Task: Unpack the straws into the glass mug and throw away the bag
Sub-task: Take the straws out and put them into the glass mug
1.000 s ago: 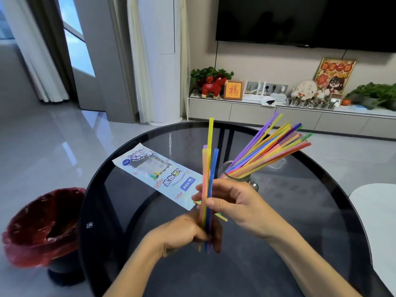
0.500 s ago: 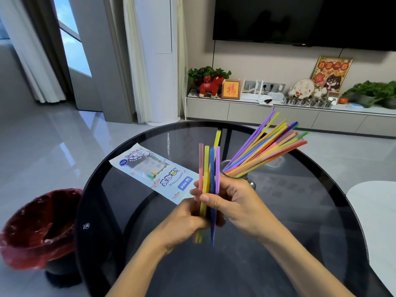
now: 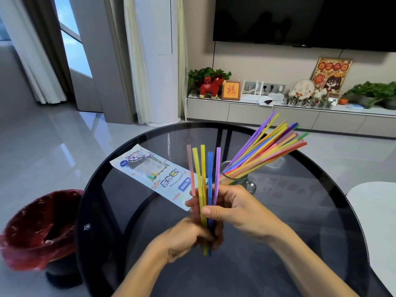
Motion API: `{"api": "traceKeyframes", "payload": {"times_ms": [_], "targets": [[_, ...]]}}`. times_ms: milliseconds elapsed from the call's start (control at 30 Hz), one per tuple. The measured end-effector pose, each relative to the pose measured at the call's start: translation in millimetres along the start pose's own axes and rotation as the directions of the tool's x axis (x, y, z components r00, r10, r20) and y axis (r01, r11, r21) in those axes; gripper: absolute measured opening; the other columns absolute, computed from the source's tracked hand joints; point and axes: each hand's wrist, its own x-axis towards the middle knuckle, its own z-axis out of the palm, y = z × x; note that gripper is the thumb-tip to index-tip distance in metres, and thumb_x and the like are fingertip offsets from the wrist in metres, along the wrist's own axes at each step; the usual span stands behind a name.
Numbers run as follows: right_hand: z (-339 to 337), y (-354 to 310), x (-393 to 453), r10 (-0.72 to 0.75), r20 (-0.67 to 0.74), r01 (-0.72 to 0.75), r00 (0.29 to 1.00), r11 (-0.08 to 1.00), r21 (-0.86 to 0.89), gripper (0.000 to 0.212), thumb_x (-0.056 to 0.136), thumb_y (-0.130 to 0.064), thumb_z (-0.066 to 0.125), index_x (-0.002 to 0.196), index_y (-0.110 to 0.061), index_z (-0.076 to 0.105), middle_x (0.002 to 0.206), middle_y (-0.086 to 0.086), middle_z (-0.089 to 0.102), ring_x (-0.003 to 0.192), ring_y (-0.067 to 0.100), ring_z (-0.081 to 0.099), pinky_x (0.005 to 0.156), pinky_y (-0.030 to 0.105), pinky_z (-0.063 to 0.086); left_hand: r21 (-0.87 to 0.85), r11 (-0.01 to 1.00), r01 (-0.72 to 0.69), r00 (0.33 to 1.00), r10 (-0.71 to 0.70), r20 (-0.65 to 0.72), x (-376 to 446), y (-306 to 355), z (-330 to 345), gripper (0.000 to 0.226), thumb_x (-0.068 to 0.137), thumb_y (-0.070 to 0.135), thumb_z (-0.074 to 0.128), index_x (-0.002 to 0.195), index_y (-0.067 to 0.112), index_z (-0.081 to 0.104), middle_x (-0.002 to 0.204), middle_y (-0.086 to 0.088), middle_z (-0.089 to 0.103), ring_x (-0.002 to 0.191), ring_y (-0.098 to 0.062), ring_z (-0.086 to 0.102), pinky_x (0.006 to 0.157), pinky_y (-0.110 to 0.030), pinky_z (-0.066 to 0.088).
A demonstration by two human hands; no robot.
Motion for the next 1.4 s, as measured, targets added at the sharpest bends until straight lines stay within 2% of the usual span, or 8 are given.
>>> {"api": "traceKeyframes", "payload": {"times_ms": [167, 267, 367, 533, 600, 667, 900, 1400], "targets": [[1, 7, 3, 0.027, -0.089, -0.028, 0.996, 1.000, -0.003, 0.014, 0.091, -0.007, 0.064, 0.106, -0.004, 0.065, 0.099, 0.014, 0.077, 0.087, 0.035, 0.073, 0.043, 0.032, 0.049, -0.030, 0.999, 0.033, 0.995, -0.030, 0.100, -3, 1, 2, 0.016, 0.082, 0.006, 0.051, 0.087, 0.008, 0.066, 0.058, -0.005, 0.055, 0.051, -0.014, 0.039, 0.060, -0.029, 0.035], [1, 9, 4, 0.040, -0.138, -0.029, 0.990, 0.996, 0.079, 0.010, 0.089, -0.008, 0.065, 0.099, -0.008, 0.068, 0.090, 0.013, 0.077, 0.090, 0.049, 0.069, 0.057, 0.051, 0.051, -0.040, 0.997, 0.072, 0.987, -0.065, 0.146, -6, 4, 1, 0.022, 0.086, -0.001, 0.048, 0.097, 0.006, 0.067, 0.069, -0.013, 0.061, 0.054, -0.015, 0.048, 0.060, -0.022, 0.045], [-3, 0, 7, 0.007, -0.365, 0.057, 0.931, 0.985, 0.165, 0.014, 0.090, 0.004, 0.061, 0.096, -0.006, 0.069, 0.086, 0.013, 0.077, 0.083, 0.031, 0.074, 0.070, 0.039, 0.060, 0.008, 0.999, 0.043, 0.995, -0.042, -0.088, -2, 9, -3, 0.024, 0.086, -0.003, 0.054, 0.105, 0.008, 0.065, 0.086, -0.009, 0.072, 0.072, -0.019, 0.064, 0.070, -0.025, 0.051], [-53, -33, 12, -0.104, -0.826, 0.438, 0.554, 0.880, 0.182, 0.013, 0.093, 0.001, 0.058, 0.097, -0.006, 0.068, 0.083, 0.005, 0.076, 0.087, 0.022, 0.073, 0.078, 0.036, 0.061, 0.074, 0.997, -0.004, 0.822, 0.045, -0.568, 3, 14, -21, 0.023, 0.088, 0.006, 0.059, 0.096, 0.025, 0.068, 0.102, -0.008, 0.072, 0.092, -0.018, 0.065, 0.085, -0.028, 0.048], [-67, -36, 15, -0.146, -0.902, 0.485, 0.407, 0.871, 0.078, 0.014, 0.092, 0.001, 0.060, 0.096, -0.008, 0.069, 0.082, 0.002, 0.076, 0.090, 0.022, 0.071, 0.086, 0.040, 0.059, 0.067, 0.998, -0.013, 0.794, 0.051, -0.606, 0, 17, -22, 0.018, 0.089, 0.012, 0.060, 0.096, 0.027, 0.067, 0.101, -0.008, 0.072, 0.094, -0.020, 0.065, 0.087, -0.030, 0.047], [-69, -28, 20, -0.153, -0.926, 0.442, 0.345, 0.897, 0.016, 0.014, 0.091, 0.001, 0.062, 0.093, -0.010, 0.070, 0.083, 0.003, 0.074, 0.089, 0.020, 0.070, 0.091, 0.043, 0.057, 0.081, 0.997, 0.000, 0.807, 0.048, -0.589, 0, 16, -19, 0.019, 0.091, 0.014, 0.059, 0.096, 0.030, 0.066, 0.102, -0.006, 0.072, 0.097, -0.020, 0.066, 0.092, -0.034, 0.045], [-60, -5, 42, -0.101, -0.931, 0.286, 0.351, 0.958, 0.004, 0.016, 0.091, -0.005, 0.066, 0.084, -0.019, 0.071, 0.081, -0.002, 0.073, 0.082, 0.010, 0.071, 0.077, 0.026, 0.056, 0.072, 0.997, 0.003, 0.806, 0.040, -0.591, 2, 17, -16, 0.034, 0.087, 0.002, 0.051, 0.101, 0.031, 0.063, 0.094, 0.006, 0.074, 0.096, -0.013, 0.066, 0.087, -0.031, 0.044], [-60, 27, 63, -0.077, -0.933, -0.059, 0.352, 0.993, -0.104, 0.011, 0.090, -0.020, 0.068, 0.079, -0.020, 0.068, 0.082, 0.001, 0.072, 0.080, 0.022, 0.070, 0.077, 0.043, 0.060, 0.170, 0.985, -0.030, 0.814, 0.123, -0.568, 8, 19, -4, 0.034, 0.085, -0.006, 0.051, 0.094, 0.025, 0.062, 0.087, 0.005, 0.075, 0.092, -0.016, 0.068, 0.087, -0.029, 0.049]]}}
